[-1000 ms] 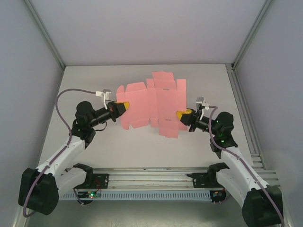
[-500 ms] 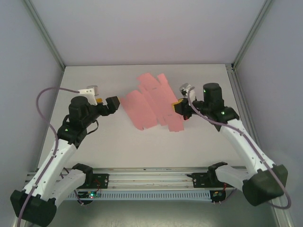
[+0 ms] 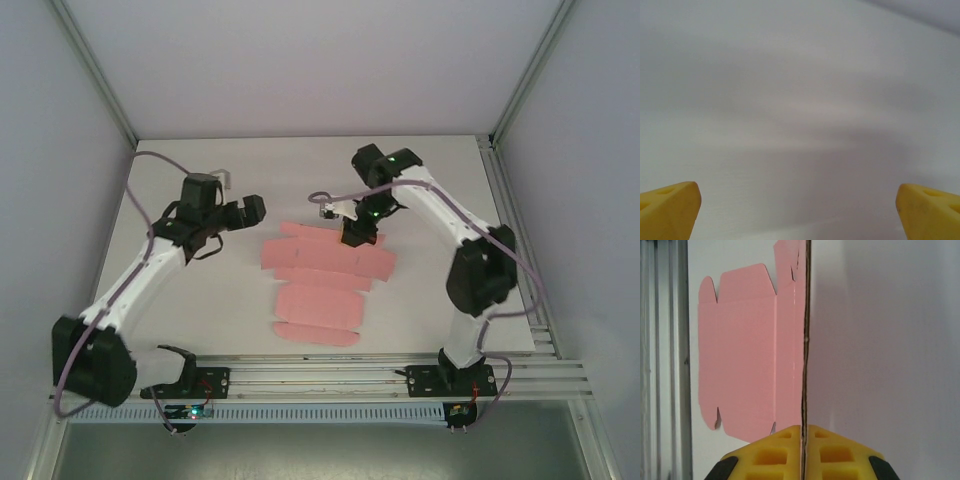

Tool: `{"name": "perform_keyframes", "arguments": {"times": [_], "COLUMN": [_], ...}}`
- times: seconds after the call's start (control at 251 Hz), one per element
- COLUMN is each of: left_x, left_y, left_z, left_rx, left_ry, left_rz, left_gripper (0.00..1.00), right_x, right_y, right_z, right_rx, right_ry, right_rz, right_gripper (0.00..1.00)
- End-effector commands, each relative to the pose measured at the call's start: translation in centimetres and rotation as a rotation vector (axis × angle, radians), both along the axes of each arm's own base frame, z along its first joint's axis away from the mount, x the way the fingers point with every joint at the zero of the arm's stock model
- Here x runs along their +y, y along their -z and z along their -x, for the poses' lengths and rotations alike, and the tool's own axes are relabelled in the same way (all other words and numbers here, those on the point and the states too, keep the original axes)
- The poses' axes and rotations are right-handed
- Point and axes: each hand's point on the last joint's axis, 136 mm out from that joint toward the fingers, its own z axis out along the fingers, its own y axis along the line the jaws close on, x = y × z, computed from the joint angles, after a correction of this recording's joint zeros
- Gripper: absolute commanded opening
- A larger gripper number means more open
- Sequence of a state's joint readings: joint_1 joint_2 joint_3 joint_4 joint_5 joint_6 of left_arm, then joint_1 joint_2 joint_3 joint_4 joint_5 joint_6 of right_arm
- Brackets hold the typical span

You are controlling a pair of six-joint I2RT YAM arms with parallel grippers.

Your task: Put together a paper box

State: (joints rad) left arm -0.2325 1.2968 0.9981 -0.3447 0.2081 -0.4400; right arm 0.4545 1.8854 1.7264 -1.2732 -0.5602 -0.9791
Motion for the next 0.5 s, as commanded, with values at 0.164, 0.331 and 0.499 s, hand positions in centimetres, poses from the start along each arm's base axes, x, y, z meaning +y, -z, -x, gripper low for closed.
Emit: {"name": "perform_keyframes", "arguments": {"times": [0.164,0.331,0.499], "left_x": [-4.3,-6.3,-6.9], "left_y": [1.6,1.8,1.6], "left_z": [-1.5,-0.6,-0.1], "left_rx": [0.005,-0.005,-0.023], "left_ry": [0.272,0.403,0.446], "left_rz": [0.088,0.177,0.192], "left_gripper": [1.00,1.00,1.00], "right_x": [1.0,1.2,0.9], "right_y": [-0.6,-0.1,1.0], "right_z": [-2.1,-3.2,-4.5], "right_rx": [-0.042,-0.039,-0.039], "right_ry": [-0.097,-0.063,0.010], "right_rz": [-0.007,0.012,0.067], "right_gripper": [0.00,0.00,0.00]}}
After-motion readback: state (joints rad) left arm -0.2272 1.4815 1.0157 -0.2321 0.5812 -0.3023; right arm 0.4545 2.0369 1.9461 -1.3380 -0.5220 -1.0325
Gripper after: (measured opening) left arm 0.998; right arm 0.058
